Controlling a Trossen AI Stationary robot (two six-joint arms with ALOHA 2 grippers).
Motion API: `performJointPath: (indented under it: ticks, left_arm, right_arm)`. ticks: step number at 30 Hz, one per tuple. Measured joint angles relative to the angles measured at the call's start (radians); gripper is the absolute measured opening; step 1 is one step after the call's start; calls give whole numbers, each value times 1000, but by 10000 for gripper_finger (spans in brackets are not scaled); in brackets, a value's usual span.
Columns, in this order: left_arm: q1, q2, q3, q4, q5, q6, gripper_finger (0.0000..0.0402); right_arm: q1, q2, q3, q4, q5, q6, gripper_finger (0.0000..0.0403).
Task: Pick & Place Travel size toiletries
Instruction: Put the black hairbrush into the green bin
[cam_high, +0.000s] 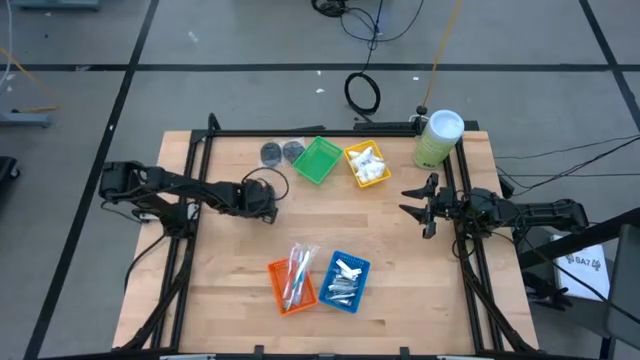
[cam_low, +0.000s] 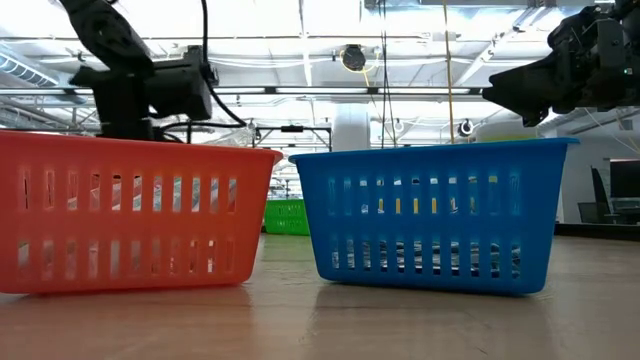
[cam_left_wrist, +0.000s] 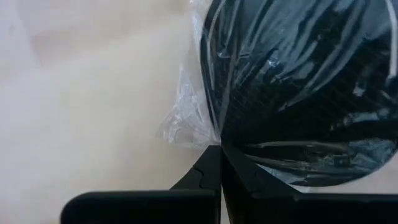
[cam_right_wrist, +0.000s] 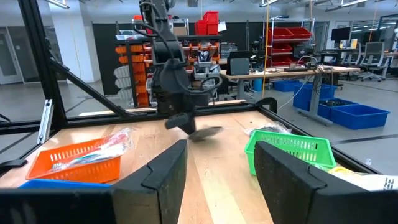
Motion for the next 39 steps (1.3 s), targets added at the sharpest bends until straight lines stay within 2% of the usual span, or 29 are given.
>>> performJointPath:
  ticks: [7,13,17,25,39]
  left_arm:
    - [-73,-25,0,-59,40,-73,0]
    - [-87,-79,16,-61,-28,-76,0]
    - [-72,-131,20,-121,-104,-86,0]
    - [-30,-197,21,-30,-31,-16,5]
    - [59,-210,21,-69,-56,4,111]
  right_arm:
    - [0,0,0,0,0,0,174]
    - [0,0,0,0,0,0,177]
    - [0,0,0,0,0,0,174]
    - [0,0,0,0,0,0,178]
    - [0,0,0,0,0,0,177]
